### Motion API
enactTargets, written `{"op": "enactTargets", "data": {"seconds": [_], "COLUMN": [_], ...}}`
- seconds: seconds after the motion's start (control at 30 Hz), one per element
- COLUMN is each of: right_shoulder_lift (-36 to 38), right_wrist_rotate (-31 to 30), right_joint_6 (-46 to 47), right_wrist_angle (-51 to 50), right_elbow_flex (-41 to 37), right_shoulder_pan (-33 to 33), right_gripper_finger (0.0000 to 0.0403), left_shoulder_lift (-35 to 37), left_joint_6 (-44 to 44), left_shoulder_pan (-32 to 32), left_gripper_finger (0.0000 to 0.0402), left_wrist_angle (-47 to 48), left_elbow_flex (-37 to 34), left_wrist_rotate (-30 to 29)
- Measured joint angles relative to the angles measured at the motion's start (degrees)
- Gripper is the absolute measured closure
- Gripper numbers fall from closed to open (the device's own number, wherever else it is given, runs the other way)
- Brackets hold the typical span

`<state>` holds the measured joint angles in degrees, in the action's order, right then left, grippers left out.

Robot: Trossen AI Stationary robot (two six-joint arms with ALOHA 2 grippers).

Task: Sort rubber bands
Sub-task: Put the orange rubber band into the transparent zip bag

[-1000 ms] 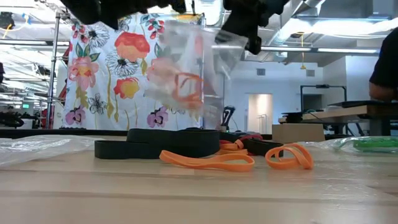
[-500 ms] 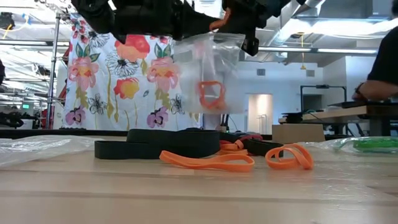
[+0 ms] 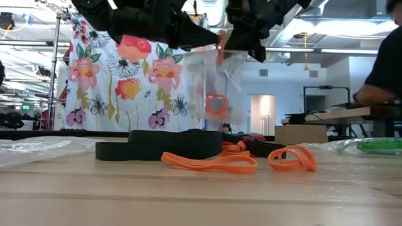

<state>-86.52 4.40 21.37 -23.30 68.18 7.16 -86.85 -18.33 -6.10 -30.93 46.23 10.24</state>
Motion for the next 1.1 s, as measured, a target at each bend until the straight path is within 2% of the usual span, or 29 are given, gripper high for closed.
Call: {"op": "enactTargets", "data": {"seconds": [0.1,0.17,0.67,1.1], "right_shoulder_lift": [0.0,0.0,0.0,0.0], "right_wrist_rotate": [0.99,1.06,1.55,1.55], "right_joint_6": [-0.23,-0.26,-0.87,-1.38], "right_wrist_angle": [0.72,0.08,-1.4,0.44], "right_elbow_flex": [0.0,0.0,0.0,0.0], "right_shoulder_pan": [-0.09,-0.39,-1.92,-2.57], "right_gripper_finger": [0.0403,0.0403,0.0403,0.0403], "left_shoulder_lift": [-0.04,-0.08,0.0,0.0], "left_joint_6": [-0.03,-0.13,-1.89,0.61], "left_shoulder_pan": [-0.29,-0.49,-0.22,-0.42], "left_gripper_finger": [0.0401,0.0401,0.0401,0.0401], "left_wrist_angle": [1.07,1.57,-3.04,1.59], "left_elbow_flex": [0.01,-0.01,0.01,0.01], "left_wrist_rotate": [-5.22,-5.82,-3.46,-4.3]}}
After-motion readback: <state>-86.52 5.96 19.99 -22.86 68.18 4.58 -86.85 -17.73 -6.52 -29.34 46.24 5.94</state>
